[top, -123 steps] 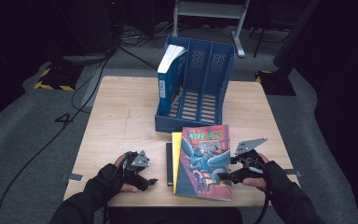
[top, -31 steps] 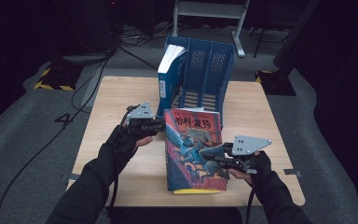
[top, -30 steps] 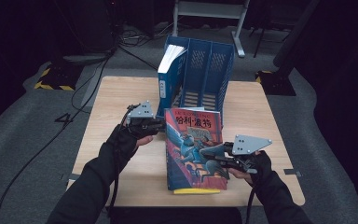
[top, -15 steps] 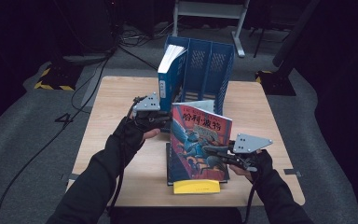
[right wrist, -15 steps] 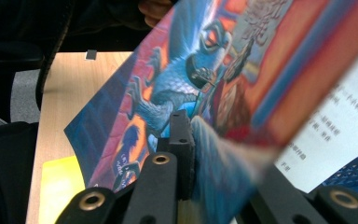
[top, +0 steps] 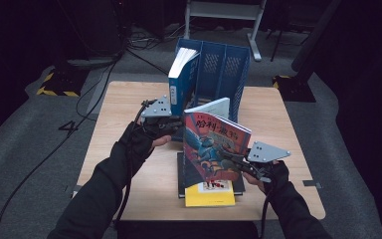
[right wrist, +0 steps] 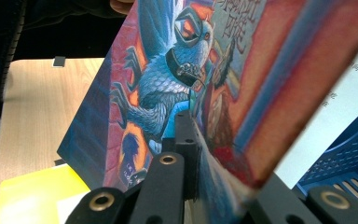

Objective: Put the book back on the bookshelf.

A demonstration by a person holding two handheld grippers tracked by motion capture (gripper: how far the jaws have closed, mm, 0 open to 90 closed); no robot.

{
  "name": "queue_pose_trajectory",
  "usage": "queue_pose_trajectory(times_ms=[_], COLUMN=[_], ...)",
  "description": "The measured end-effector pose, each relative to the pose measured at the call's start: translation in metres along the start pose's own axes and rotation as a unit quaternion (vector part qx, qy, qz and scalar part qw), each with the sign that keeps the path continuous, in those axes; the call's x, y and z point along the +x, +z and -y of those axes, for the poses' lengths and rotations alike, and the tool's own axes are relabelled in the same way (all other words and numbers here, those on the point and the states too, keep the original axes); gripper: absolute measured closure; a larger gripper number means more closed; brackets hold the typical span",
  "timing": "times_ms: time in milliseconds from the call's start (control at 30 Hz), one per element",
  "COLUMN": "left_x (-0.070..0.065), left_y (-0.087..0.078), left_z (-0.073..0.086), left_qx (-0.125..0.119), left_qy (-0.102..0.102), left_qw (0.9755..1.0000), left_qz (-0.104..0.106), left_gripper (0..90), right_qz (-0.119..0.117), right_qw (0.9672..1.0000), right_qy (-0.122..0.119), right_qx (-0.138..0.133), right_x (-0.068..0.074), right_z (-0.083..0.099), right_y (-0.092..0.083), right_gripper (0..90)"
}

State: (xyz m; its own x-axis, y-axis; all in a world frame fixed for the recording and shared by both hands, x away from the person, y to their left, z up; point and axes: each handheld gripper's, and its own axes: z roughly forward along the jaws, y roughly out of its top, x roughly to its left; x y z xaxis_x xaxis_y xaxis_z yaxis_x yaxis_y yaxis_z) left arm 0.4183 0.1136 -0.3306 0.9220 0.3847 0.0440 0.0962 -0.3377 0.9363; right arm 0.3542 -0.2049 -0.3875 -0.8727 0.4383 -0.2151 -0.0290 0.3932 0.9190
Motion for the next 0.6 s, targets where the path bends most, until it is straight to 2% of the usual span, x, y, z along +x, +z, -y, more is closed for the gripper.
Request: queue_pose_trajectory(times_ms=[200,400,467,500,533,600], left_x=[-0.006,-0.015,-0.019,-0.022,-0.022,-0.027], left_y=[-0.003,-0.007,-0.010,-0.012,-0.012,-0.016], left_z=[-0.003,-0.001,0.000,0.001,0.001,0.003], left_qx=[-0.009,-0.019,-0.025,-0.028,-0.028,-0.030], left_qy=[0.010,0.014,0.014,0.016,0.016,0.016], left_qw=[0.9999,0.9997,0.9996,0.9995,0.9995,0.9993], left_qz=[0.002,0.004,0.002,-0.004,-0.004,-0.014], left_gripper=[89.9,88.9,86.1,84.9,79.8,77.7], right_qz=[0.013,0.009,0.003,0.002,0.000,-0.001], right_qw=[0.9998,0.9997,0.9997,0.9996,0.9995,0.9993], right_qy=[-0.010,-0.017,-0.013,-0.016,-0.019,-0.026], right_qx=[-0.008,-0.017,-0.022,-0.024,-0.025,-0.025], right_x=[0.007,0.015,0.018,0.020,0.022,0.026], right_z=[0.002,0.004,0.005,0.006,0.006,0.006], right_y=[-0.003,-0.011,-0.014,-0.016,-0.017,-0.020], right_gripper=[87.2,87.2,87.2,87.3,87.3,87.3])
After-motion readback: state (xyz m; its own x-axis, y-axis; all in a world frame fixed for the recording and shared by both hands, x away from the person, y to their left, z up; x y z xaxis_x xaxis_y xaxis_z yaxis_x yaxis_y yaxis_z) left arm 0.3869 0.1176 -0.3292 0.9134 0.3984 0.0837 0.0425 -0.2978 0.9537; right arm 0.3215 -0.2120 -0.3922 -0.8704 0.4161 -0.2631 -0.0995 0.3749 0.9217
